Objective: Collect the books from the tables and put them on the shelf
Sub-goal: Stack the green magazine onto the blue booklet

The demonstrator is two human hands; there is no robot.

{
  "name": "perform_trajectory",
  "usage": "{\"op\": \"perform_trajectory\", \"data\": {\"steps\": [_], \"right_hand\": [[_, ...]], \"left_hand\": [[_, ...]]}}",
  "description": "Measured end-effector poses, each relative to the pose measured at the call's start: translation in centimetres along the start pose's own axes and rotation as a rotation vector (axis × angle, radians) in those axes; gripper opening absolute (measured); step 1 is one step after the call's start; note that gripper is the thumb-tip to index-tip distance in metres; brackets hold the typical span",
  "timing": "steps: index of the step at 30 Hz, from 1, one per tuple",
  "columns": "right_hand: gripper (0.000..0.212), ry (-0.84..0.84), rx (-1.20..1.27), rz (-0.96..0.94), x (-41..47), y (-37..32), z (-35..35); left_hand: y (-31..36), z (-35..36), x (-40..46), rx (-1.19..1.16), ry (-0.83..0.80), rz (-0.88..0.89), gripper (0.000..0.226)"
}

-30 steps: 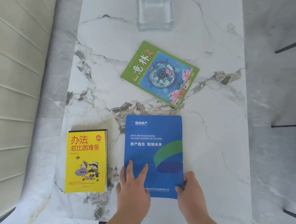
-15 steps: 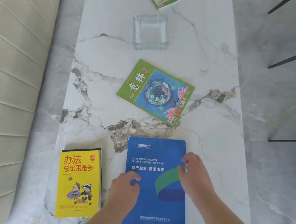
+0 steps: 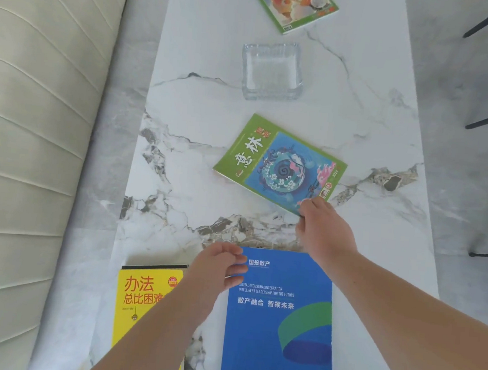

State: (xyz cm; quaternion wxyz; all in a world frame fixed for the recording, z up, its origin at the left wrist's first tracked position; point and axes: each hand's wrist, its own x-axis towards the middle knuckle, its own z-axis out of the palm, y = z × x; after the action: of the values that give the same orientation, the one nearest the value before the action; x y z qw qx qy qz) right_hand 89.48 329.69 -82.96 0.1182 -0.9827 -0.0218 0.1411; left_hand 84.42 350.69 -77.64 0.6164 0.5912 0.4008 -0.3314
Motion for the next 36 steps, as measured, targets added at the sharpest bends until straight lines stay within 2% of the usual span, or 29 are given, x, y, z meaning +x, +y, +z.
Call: {"op": "perform_trajectory", "data": {"steps": [4,6,9,12,14,16,18,21,24,27,32,36], "right_hand": [[0.007,0.2,0.03,-0.043,-5.2,-1.9,-1.7],[0.009,0.222,0.107,-0.052,-9.6,-3.2,-2.0],[0.012,0.141,0.193,-0.039,-16.4,-4.5,-1.2],[0.01,-0.031,0.302,-0.051,-21.8,-4.9,0.9],[0.013,-0.115,0.385,0.084,-23.7,-4.4,1.8],[0.011,-0.111,0.496,0.375,-23.8,-3.1,2.9],[0.022,-0.085,0.543,0.627,-23.6,-1.8,4.0],[0.026,-0.188,0.586,0.759,-23.1,-1.1,5.1],[0.015,-0.217,0.593,0.785,-23.1,-1.1,6.0],[0.018,-0.205,0.565,0.788,-23.3,-1.3,6.4],[0.027,-0.158,0.637,0.759,-24.6,-2.1,6.9],[0.037,-0.142,0.601,0.736,-25.5,-2.5,7.5]], "left_hand": [[-1.7,2.5,-1.4,-0.166,-0.079,0.004,0.011],[-2.7,3.3,-2.0,-0.212,-0.158,0.014,0.019],[-4.8,3.6,-3.0,-0.141,-0.21,-0.005,0.024],[-8.0,2.7,-3.4,0.17,-0.11,-0.009,0.016],[-10.1,1.7,-3.5,0.299,-0.094,-0.067,0.018],[-11.5,0.8,-3.4,0.373,-0.077,-0.115,0.016],[-12.6,0.0,-3.2,0.434,-0.041,-0.097,0.015],[-13.6,-0.6,-2.7,0.511,0.036,0.0,0.012],[-14.5,-0.9,-2.1,0.718,0.153,0.162,0.007],[-15.1,-0.8,-2.1,0.742,0.266,0.266,0.021],[-16.3,-1.0,-1.6,0.8,0.256,0.311,0.021],[-16.5,-1.4,-1.3,0.825,0.249,0.335,0.021]]}}
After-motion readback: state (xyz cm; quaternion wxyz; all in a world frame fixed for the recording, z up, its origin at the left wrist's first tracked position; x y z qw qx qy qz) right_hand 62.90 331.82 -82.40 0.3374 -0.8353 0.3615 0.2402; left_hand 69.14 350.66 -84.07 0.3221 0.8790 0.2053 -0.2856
